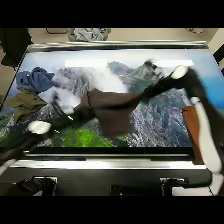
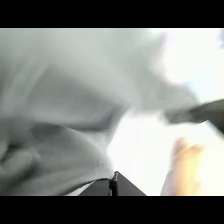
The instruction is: Fold the shirts.
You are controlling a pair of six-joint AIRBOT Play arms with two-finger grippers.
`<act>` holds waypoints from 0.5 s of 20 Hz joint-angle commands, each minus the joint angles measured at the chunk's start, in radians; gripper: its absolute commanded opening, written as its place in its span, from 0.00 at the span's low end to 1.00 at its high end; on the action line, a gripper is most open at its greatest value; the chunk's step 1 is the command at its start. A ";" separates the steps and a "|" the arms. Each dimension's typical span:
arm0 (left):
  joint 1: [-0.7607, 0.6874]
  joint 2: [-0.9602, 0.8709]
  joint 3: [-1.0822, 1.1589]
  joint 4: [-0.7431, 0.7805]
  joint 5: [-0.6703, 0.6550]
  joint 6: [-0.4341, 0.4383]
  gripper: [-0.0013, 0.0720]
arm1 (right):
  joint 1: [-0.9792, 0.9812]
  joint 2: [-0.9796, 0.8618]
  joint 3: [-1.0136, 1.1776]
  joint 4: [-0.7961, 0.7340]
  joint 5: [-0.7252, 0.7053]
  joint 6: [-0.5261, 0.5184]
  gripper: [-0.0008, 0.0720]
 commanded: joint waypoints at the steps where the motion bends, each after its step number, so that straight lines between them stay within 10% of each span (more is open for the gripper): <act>1: 0.215 0.275 0.217 -0.001 0.002 0.155 0.07 | -0.124 0.264 0.085 0.044 -0.219 0.113 0.09; 10: 0.579 0.505 0.724 -0.001 -0.154 0.062 0.07 | -0.299 0.919 0.116 -0.062 -0.290 0.186 0.09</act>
